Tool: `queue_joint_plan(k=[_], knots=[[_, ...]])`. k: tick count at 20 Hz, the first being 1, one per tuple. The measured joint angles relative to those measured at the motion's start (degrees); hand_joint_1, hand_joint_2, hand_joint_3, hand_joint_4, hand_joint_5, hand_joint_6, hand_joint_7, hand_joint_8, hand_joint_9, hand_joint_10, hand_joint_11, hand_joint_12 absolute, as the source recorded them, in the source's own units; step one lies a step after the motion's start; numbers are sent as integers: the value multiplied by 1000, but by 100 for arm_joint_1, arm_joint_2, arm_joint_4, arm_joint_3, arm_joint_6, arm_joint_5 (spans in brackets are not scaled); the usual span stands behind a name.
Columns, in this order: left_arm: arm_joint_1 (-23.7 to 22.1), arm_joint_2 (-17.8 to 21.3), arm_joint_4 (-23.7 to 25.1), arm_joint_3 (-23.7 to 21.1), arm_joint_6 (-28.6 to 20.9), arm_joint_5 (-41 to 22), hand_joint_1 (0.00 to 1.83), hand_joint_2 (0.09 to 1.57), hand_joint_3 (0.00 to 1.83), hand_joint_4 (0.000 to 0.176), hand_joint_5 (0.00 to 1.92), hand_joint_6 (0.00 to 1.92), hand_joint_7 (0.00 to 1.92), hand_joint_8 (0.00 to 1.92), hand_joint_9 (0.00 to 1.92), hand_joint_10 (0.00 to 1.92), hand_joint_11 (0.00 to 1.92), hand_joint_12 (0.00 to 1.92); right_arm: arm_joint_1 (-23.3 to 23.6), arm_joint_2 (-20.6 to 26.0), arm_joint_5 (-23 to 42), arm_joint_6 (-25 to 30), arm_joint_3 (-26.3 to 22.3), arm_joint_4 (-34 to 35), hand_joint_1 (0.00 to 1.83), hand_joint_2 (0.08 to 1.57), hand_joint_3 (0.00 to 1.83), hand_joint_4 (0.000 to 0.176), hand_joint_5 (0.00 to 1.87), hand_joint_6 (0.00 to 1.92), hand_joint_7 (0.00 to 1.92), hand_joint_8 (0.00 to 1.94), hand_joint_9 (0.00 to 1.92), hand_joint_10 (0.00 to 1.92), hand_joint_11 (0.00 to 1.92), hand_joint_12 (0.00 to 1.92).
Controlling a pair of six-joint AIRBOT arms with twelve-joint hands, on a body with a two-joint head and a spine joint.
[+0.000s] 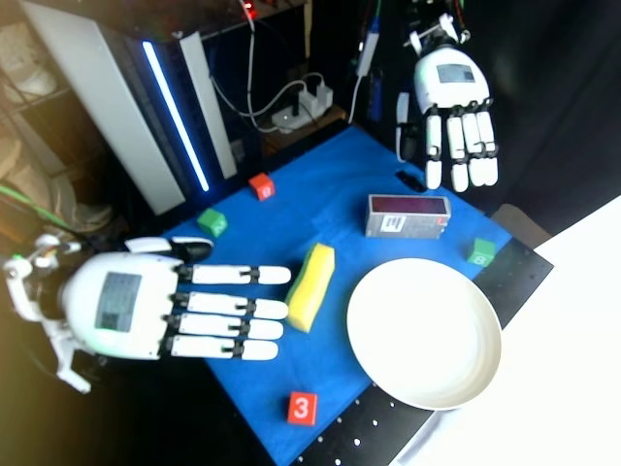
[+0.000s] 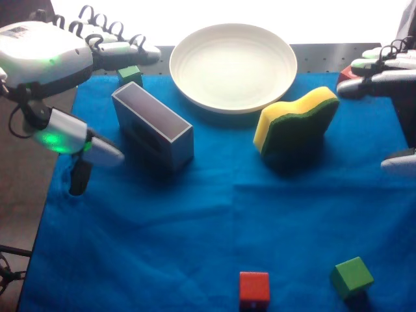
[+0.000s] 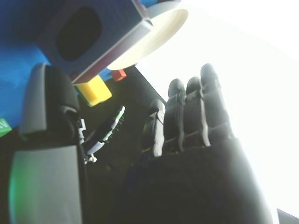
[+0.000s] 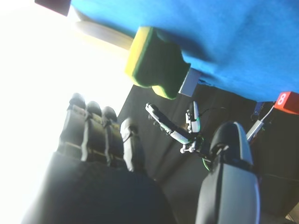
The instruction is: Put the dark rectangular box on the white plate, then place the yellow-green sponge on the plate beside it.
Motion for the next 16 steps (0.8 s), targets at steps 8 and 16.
queue_joint_plan(k=[8,16], knots=[[-354,-476,120,358,-4,105,796,861,2,176,97,0,110,0,56,0,4,3,42,-4,11,-7,0,-44,722,1023,12,128,449,6,206,4,162,19,134,99],[-684,-706,1032,437,-31,914,820,832,0,151,178,0,202,2,244,5,9,795,39,-15,7,-7,2,-85,721,1040,0,129,439,3,229,0,218,1,9,579]])
